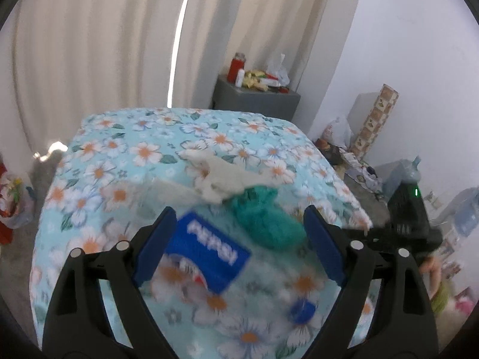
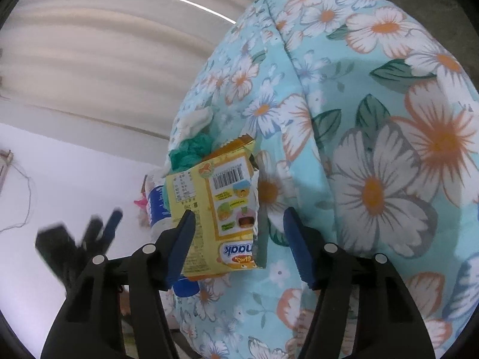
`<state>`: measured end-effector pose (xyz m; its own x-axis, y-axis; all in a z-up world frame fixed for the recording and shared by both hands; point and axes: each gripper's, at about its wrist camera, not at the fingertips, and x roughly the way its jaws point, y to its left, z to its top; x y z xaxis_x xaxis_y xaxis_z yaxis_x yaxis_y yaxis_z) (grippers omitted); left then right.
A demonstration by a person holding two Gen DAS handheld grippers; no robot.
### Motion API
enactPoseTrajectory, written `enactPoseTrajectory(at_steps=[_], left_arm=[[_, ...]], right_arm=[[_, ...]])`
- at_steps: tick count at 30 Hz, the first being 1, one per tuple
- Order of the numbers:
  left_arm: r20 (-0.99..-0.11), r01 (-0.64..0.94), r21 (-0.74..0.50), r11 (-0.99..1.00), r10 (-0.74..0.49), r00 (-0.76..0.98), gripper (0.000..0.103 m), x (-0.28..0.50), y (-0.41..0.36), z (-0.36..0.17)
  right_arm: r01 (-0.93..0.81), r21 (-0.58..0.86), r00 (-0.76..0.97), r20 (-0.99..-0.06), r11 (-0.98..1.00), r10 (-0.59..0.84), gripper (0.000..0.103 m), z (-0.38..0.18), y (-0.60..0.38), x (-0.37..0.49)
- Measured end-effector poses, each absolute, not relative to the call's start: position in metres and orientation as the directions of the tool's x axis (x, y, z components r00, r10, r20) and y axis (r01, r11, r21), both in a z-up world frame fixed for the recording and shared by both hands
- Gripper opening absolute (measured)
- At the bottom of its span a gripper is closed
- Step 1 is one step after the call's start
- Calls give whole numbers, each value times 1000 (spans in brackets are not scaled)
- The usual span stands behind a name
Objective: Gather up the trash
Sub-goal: 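Grasp the white tissue with the left gripper while the right gripper grasps the yellow snack box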
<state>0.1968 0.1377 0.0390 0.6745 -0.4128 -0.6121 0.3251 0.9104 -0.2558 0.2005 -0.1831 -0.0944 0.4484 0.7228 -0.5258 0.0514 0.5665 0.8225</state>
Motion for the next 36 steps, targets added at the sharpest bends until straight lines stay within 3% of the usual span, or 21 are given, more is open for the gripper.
enactPoseTrajectory(at_steps=[4, 8, 13, 17, 22, 31, 36], left_arm=[[-714, 349, -252, 903, -417, 562, 80, 257, 116, 41], [-804, 445, -135, 885, -361, 473, 80, 294, 69, 30], [-864, 591, 152, 793, -184, 469, 80, 305, 11, 0], [-859, 617, 294, 730, -80, 505, 75, 307, -8, -18], [-892, 598, 231, 768, -79, 445, 59, 323, -3, -27], [-911, 523, 16, 852, -203, 359, 30, 338, 17, -24], [-903, 471, -72, 879, -258, 344, 14, 344, 30, -19]], right_arm=[[50, 839, 442, -505, 542, 741, 57, -98, -187, 200], [42, 843, 435, -499, 537, 750, 57, -97, -188, 198], [37, 857, 430, -478, 514, 766, 57, -99, -193, 193], [27, 858, 426, -474, 513, 770, 57, -98, -196, 190], [20, 855, 422, -476, 517, 771, 57, -98, -196, 190], [30, 857, 398, -483, 515, 780, 57, -95, -190, 194], [23, 837, 375, -514, 546, 772, 52, -95, -177, 200]])
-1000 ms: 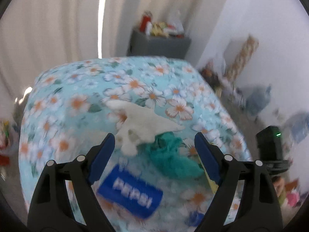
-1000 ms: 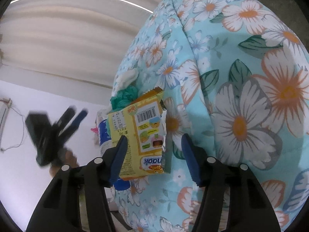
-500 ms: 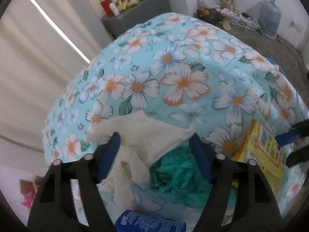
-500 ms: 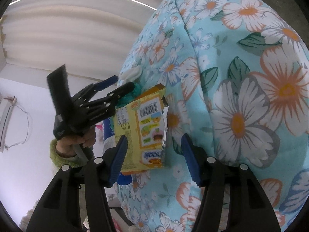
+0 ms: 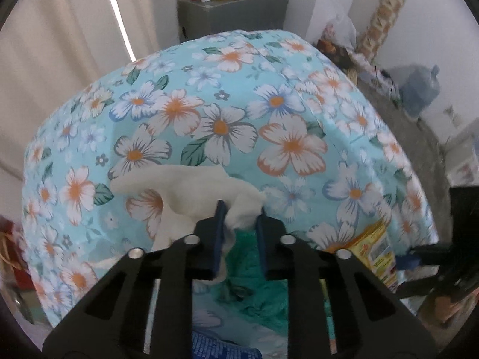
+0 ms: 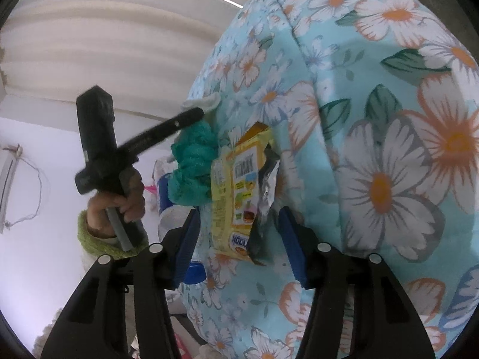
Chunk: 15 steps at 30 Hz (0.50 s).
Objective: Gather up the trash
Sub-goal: 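Grasp the white tissue with the left gripper while the right gripper grasps the yellow snack box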
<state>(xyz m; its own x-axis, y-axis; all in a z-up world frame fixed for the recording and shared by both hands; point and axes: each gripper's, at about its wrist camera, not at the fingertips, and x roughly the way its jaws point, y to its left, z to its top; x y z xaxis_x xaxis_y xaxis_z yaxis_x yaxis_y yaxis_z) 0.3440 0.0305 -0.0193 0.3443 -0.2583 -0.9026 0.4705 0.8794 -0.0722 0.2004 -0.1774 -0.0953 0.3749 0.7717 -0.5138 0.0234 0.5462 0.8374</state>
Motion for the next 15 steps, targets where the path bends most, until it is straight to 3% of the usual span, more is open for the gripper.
enactPoseTrajectory(at_steps=[5, 12, 15], left_arm=[[-897, 461, -97, 882, -278, 342, 8, 343, 37, -21], [-884, 467, -88, 880, -285, 370, 7, 340, 39, -17], [-873, 474, -84, 876, -294, 389, 7, 338, 42, -10]], right_arm=[[14, 809, 369, -550, 587, 749, 49, -95, -165, 205], [48, 794, 398, -572, 606, 717, 12, -102, -166, 204], [47, 818, 418, -537, 573, 733, 6, -101, -171, 198]])
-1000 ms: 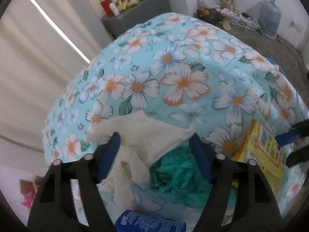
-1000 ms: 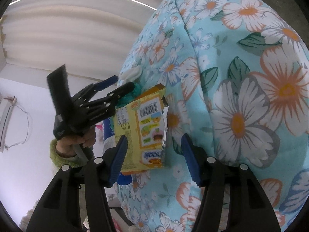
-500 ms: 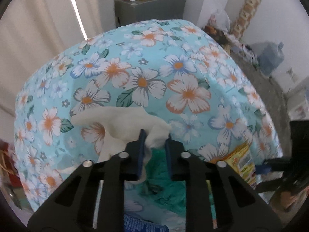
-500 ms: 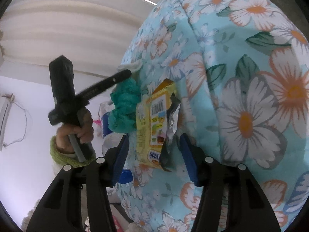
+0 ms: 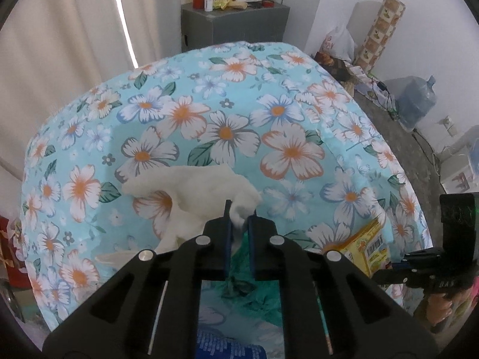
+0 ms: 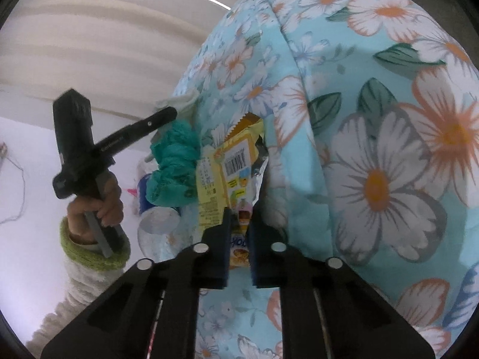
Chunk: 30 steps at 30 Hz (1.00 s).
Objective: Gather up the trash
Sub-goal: 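Grasp the white tissue with the left gripper while the right gripper grasps the yellow snack box, then carry the tissue and snack box over the wastebasket and open both grippers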
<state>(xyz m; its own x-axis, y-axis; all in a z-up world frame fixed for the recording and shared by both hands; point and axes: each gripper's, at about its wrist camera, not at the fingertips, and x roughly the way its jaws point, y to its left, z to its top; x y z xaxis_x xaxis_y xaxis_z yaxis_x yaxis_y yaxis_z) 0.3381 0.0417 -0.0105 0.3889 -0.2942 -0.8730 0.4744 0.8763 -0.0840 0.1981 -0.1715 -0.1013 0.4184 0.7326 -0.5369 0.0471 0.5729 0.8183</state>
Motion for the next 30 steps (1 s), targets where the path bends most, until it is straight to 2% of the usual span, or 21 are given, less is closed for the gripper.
enactPoseTrajectory(at_steps=[8, 19, 30], left_arm=[[-822, 466, -62, 882, -310, 477, 6, 326, 56, 18], [-690, 475, 83, 876, -293, 661, 5, 290, 51, 76], [-617, 465, 96, 880, -314, 722, 5, 267, 46, 127]], right_arm=[[36, 862, 486, -458, 506, 745, 4, -93, -193, 182], [12, 887, 573, -385, 462, 723, 3, -74, -217, 158], [-29, 894, 645, -325, 447, 692, 3, -49, -243, 120]])
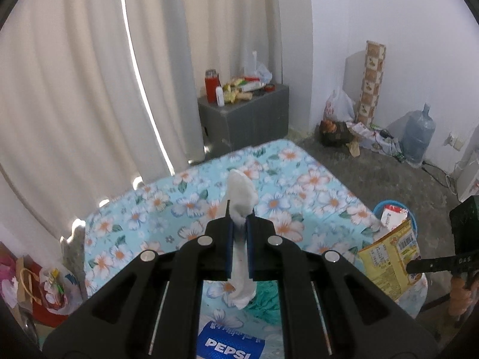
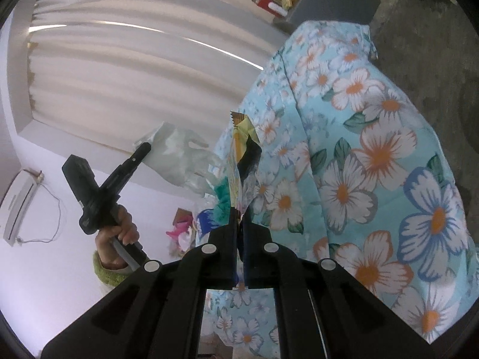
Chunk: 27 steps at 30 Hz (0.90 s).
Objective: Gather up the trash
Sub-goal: 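Carry the tissue and snack box over the wastebasket and open both grippers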
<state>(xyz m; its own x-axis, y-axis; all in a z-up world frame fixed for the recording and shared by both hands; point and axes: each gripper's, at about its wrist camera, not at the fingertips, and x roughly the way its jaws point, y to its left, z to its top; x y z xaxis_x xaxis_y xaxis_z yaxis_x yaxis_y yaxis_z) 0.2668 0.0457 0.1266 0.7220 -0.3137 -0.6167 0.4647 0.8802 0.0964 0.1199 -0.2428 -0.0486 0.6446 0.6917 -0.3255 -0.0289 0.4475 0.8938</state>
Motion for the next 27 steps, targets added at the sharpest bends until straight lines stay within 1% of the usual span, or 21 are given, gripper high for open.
enactPoseTrajectory(at_steps=[8, 12, 19, 27], left_arm=[[-551, 491, 123, 862, -352, 757, 5, 235, 29, 169], [-530, 528, 122, 841, -394, 751, 5, 215, 12, 182], [-532, 598, 84, 797, -472, 703, 5, 193, -24, 191], [-543, 689, 48, 723, -560, 625, 5, 172, -86, 181]], right_arm=[[-63, 898, 689, -276, 435, 670, 3, -28, -256, 94], [-77, 898, 709, -257, 433, 657, 3, -19, -262, 81], [-87, 901, 753, -221, 426, 620, 3, -9, -283, 60], [-59, 907, 804, -205, 418, 558, 3, -15, -319, 41]])
